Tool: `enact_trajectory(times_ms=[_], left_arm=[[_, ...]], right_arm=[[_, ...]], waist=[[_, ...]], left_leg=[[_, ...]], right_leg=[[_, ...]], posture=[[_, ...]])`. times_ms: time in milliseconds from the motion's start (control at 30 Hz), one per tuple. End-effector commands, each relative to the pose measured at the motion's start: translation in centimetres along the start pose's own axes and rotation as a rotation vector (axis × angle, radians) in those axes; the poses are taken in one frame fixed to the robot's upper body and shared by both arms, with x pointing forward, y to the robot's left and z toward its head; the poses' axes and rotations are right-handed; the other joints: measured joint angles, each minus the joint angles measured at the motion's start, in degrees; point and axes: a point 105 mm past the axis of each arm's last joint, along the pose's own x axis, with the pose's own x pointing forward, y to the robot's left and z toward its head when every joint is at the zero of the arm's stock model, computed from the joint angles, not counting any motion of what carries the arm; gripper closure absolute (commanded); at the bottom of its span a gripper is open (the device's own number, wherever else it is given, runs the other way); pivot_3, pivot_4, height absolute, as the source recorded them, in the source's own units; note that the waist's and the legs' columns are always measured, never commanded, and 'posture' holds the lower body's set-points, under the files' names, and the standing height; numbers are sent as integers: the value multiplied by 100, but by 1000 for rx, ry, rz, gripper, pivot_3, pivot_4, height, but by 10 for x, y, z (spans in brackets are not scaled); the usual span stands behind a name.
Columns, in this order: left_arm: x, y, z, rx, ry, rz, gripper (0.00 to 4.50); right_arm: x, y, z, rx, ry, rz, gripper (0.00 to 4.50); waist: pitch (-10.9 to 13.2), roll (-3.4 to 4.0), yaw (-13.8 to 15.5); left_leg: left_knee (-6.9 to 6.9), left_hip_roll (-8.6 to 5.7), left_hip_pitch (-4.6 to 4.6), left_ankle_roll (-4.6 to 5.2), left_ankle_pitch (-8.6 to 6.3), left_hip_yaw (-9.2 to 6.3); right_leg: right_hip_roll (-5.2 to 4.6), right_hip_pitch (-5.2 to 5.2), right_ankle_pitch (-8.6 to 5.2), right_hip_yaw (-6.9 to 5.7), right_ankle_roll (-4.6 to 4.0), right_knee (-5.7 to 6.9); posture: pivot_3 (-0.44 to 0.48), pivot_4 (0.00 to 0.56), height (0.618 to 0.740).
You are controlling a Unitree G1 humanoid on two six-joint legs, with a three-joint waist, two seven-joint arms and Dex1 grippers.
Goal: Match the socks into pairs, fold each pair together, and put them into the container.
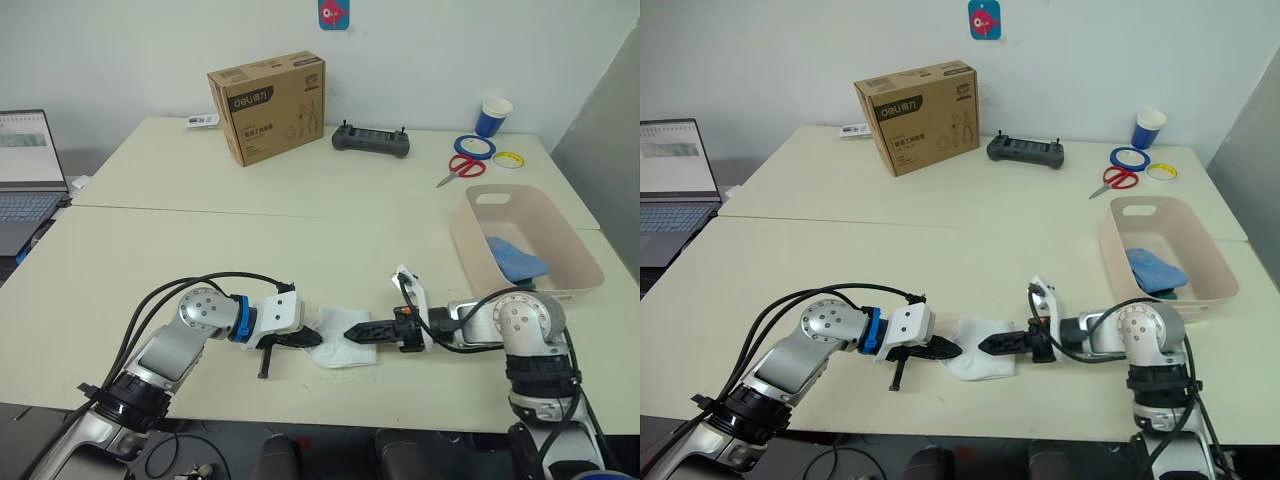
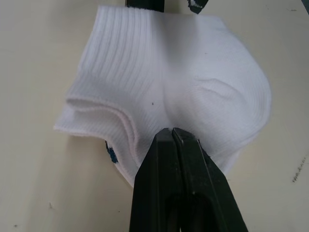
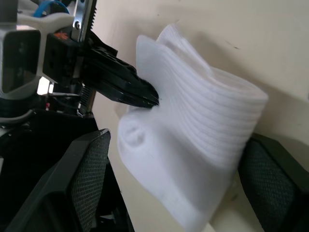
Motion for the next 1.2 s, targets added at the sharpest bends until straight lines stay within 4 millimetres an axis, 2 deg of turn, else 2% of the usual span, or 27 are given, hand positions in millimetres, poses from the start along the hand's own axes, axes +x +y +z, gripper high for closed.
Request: enact_trajectory(times_ms=[33,133,200,300,433,567,633,733,833,933,1033,1133,1167,1200], left_arm=[[4,-7,-19,-47,68,-11,4500],[3,-6,-17,-48,61,-5,4500],[2,-6,-17,-47,60,-7,4500],[1,-7,-16,-50,57,-10,4500],[-2,-6,-13,-52,42,-9,4500],[-8,-1,0,-17,-19,16,4500],[-17,7,16,-27,-92,63,4500],[-43,9,40,-89,-189,64,3944],[-62,11,58,-127,-228,79,3057],[-89,21,95,-122,-280,128,2122],[-96,31,120,-86,-328,160,1178],[-94,48,147,-28,-410,208,254],[-91,50,154,0,-423,212,37],[-88,54,162,21,-452,225,37]], right_arm=[[4,10,1,-7,-1,49,351],[8,11,2,-1,-8,47,351],[8,9,4,10,-23,33,736],[6,5,4,14,-26,8,1624],[4,1,0,-2,-6,-24,3048],[1,0,-3,-10,1,-32,4435],[-1,1,1,-9,-21,-25,4474],[-9,5,8,-68,-66,-36,4500],[-20,8,14,-167,-99,-65,4500],[-48,27,44,-354,-226,-106,4500],[-66,42,65,-440,-322,-122,4500],[-91,52,88,-553,-412,-214,4500],[-103,51,96,-601,-442,-277,4500],[-119,52,108,-643,-503,-348,4500]], waist=[[0,0,-2],[0,0,-4],[0,0,-4],[0,0,-5],[0,1,-6],[1,0,-5],[2,0,-5],[3,-1,-5],[5,0,0],[19,-5,20],[19,-6,11],[20,-6,34],[20,-6,36],[20,-6,47]], left_leg=[[0,-1,-1,0,0,0],[-1,0,-2,0,0,0],[-2,0,-2,0,0,-1],[-3,0,-2,0,0,0],[-6,0,-2,0,0,1],[-17,0,-4,0,0,2],[-22,0,-6,0,0,3],[-24,2,-44,0,1,1],[-22,3,-74,1,2,-5],[-22,-1,-87,1,1,-9],[-20,-2,-93,1,1,-9],[-19,-3,-90,1,2,-11],[-15,-4,-90,0,2,-12],[-14,-4,-90,0,2,-11]], right_leg=[[0,0,0,1,0,-1],[-1,-1,0,0,0,-2],[0,-2,0,-1,0,-2],[0,-3,-1,0,0,-2],[0,-6,-1,1,-1,-3],[0,-11,-3,1,-3,-4],[0,-15,-3,2,-3,-4],[3,-58,-2,1,-3,2],[5,-81,-1,-4,-1,0],[2,-85,-3,-13,2,-8],[0,-90,-2,-15,3,-9],[2,-87,-2,-18,3,-7],[2,-86,-2,-19,4,-7],[1,-84,-1,-17,3,-8]], posture=[[0,150,740],[0,150,740],[0,150,740],[0,150,740],[0,150,740],[0,150,740],[0,150,740],[0,150,740],[0,150,740],[0,150,740],[0,150,740],[0,150,740],[0,150,740],[0,150,740]])
